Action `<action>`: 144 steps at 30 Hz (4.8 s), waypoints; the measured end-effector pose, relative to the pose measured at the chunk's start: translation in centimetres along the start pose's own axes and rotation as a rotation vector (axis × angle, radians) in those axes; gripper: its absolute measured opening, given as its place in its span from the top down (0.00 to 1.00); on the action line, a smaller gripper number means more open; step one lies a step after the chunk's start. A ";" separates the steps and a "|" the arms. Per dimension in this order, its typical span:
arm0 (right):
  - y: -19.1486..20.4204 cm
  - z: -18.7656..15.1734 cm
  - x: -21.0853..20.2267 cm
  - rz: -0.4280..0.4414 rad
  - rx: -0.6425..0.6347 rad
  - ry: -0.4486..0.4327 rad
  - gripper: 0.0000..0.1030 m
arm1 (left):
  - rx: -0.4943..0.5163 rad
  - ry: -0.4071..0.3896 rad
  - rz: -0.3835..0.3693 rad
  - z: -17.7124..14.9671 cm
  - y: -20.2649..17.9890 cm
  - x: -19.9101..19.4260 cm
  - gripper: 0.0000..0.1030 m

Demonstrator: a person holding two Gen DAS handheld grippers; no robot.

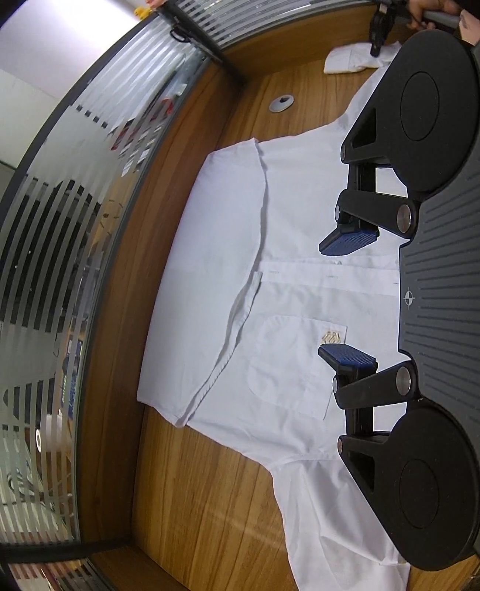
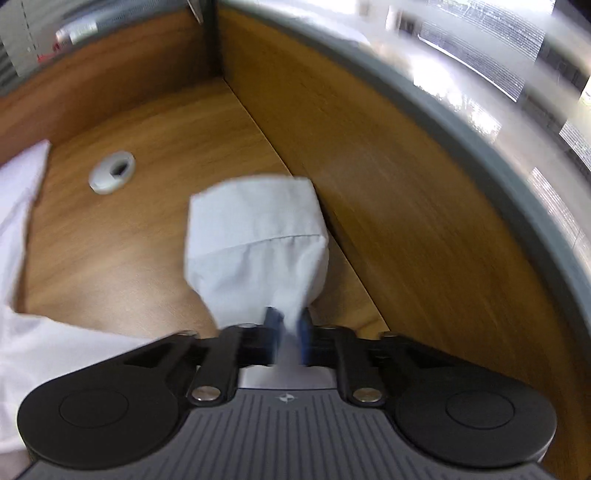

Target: Fold clothes

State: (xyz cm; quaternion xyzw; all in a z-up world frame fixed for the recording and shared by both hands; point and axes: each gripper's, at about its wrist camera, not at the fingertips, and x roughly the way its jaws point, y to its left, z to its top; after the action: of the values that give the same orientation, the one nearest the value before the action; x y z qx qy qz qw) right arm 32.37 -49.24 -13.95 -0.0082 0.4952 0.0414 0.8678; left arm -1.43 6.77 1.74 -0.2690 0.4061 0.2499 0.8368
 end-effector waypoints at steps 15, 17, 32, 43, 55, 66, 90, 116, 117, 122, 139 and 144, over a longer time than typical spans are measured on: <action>22.4 7.4 -11.3 0.205 -0.341 -0.363 0.92 | -0.071 -0.074 -0.014 4.7 5.7 -0.9 0.46; 26.7 7.4 -11.0 0.207 -0.413 -0.366 0.92 | -0.072 -0.077 -0.011 5.4 6.7 -0.9 0.46; 43.5 1.0 -4.0 0.291 -0.544 -0.118 0.70 | 0.013 -0.038 -0.043 10.8 12.8 2.8 0.45; 36.5 -3.9 -11.7 0.335 -0.348 -0.108 0.53 | 0.060 0.063 -0.268 13.8 8.8 12.3 0.44; 27.0 -12.2 -12.6 0.068 -0.240 -0.040 0.49 | 0.468 0.170 -0.387 13.1 -1.7 21.8 0.37; 23.4 -13.3 -9.3 -0.044 -0.210 -0.031 0.49 | 0.580 0.244 -0.421 11.4 -5.6 26.5 0.30; 21.2 -12.6 -8.6 -0.033 -0.233 -0.085 0.97 | 0.200 -0.081 -0.471 21.5 -4.1 18.0 0.94; 25.7 -17.2 -9.4 0.003 -0.728 -0.042 0.98 | 0.108 -0.059 -0.282 20.0 1.7 18.5 0.94; 25.5 -17.1 -9.9 -0.017 -0.712 -0.069 0.99 | 0.091 -0.056 -0.281 20.0 2.3 18.3 0.94; 25.2 -18.4 -10.9 -0.118 -0.648 -0.130 0.99 | 0.099 0.001 -0.201 17.7 5.0 19.1 0.94; 23.1 -15.2 -13.4 0.115 -0.492 -0.066 0.76 | 0.185 -0.050 -0.196 13.6 7.4 17.6 0.93; 23.8 -15.1 -12.7 0.139 -0.460 -0.049 0.75 | 0.208 -0.033 -0.138 11.7 9.2 18.0 0.93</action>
State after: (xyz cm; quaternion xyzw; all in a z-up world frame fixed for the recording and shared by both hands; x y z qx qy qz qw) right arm 11.06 -27.21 -10.12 -0.1705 0.4508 0.2131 0.8499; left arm 8.89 24.76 -9.03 -0.2037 0.3968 0.1526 0.8819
